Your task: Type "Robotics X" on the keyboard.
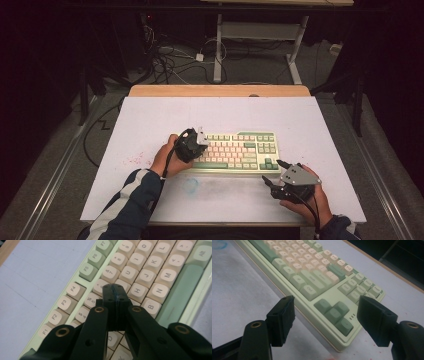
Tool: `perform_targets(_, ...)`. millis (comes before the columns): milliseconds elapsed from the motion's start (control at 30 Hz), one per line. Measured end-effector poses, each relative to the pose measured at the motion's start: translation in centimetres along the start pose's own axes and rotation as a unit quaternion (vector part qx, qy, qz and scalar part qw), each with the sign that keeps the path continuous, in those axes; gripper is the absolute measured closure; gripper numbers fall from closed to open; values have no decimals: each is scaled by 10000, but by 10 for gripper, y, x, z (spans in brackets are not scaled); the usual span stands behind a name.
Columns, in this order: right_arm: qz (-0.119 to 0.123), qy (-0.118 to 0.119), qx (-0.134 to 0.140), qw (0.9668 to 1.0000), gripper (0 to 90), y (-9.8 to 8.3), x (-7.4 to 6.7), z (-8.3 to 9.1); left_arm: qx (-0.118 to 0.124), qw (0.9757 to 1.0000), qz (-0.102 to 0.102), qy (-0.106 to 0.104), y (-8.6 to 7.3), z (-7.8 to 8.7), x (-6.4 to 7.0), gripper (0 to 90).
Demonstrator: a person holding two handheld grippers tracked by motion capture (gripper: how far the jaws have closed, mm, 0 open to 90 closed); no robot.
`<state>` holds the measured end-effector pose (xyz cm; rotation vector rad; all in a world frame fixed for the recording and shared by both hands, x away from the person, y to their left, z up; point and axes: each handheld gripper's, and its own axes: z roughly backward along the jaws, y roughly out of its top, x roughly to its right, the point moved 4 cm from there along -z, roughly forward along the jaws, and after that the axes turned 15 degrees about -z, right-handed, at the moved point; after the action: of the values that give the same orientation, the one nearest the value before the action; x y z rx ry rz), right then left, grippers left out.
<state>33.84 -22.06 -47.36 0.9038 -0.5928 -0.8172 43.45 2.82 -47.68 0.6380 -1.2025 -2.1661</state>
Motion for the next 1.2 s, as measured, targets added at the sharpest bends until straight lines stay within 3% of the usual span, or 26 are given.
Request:
perform_targets(433,37,24,-108,9999,322,-2,-1,-2,-71,10000,-19,-45,0,-8,1,877)
perform_targets(1200,119,92,-281,9995,329,-5,-2,-4,-53,10000,-20,-28,0,-9,1,875)
